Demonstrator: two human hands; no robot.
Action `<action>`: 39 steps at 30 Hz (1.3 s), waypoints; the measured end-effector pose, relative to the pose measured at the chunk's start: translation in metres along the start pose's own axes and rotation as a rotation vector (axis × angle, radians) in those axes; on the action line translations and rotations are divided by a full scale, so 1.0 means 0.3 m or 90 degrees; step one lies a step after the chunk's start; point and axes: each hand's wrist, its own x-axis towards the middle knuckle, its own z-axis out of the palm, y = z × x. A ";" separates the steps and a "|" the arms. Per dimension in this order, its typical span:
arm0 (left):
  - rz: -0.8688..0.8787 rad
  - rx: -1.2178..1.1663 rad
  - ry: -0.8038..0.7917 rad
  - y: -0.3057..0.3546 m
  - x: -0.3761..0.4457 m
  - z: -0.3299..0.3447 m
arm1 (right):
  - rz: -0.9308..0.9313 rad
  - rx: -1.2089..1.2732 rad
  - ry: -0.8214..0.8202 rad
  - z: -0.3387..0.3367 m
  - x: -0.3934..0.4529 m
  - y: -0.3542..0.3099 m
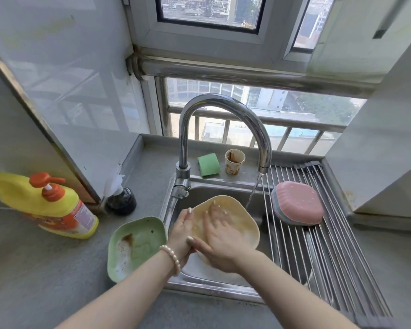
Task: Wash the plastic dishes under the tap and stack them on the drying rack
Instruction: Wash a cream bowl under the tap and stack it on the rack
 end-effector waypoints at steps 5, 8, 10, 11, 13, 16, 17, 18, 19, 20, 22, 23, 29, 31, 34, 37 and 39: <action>0.038 0.076 0.037 0.036 0.025 -0.037 | -0.199 0.105 -0.095 0.028 -0.086 -0.052; 0.049 0.061 0.039 0.014 0.061 -0.071 | -0.185 -0.062 -0.090 0.020 -0.113 0.052; 0.023 0.043 0.029 0.026 0.027 -0.047 | -0.081 -0.112 -0.020 -0.003 -0.070 0.088; 0.021 0.044 0.021 0.026 0.007 -0.027 | -0.026 -0.096 0.004 -0.011 -0.045 0.088; 0.000 0.033 -0.014 0.027 -0.030 0.015 | 0.012 -0.010 0.008 -0.016 -0.004 0.041; 0.025 0.042 -0.001 0.038 -0.023 0.019 | -0.106 0.122 -0.006 0.022 0.013 -0.056; 0.045 0.066 0.014 0.043 -0.011 0.008 | -0.146 0.172 -0.006 0.032 -0.002 -0.073; 0.077 0.101 0.026 0.046 0.002 -0.006 | -0.173 0.232 -0.008 0.032 -0.023 -0.078; 0.098 0.122 0.039 0.049 0.010 -0.019 | -0.191 0.274 -0.023 0.034 -0.042 -0.065; 0.125 0.135 0.051 0.054 0.017 -0.032 | -0.210 0.274 -0.048 0.034 -0.064 -0.045; 0.179 0.169 0.086 0.065 0.030 -0.058 | -0.235 0.140 -0.072 0.049 -0.097 0.014; 0.198 0.202 0.097 0.073 0.030 -0.065 | -0.258 0.062 -0.039 0.061 -0.103 0.051; 0.201 0.240 0.174 0.056 0.043 -0.073 | -0.137 -0.230 0.213 0.093 -0.017 0.163; 0.203 0.219 0.217 0.033 0.045 -0.062 | -0.107 -0.121 0.200 0.102 -0.039 0.075; 0.229 0.218 0.220 0.024 0.028 -0.044 | -0.154 0.073 0.130 0.136 -0.093 -0.012; 0.227 0.282 0.189 0.055 0.031 -0.061 | -0.231 -0.047 0.241 0.160 -0.058 0.091; 0.182 0.311 0.170 0.073 0.055 -0.096 | -0.212 -0.169 0.324 0.144 -0.016 0.156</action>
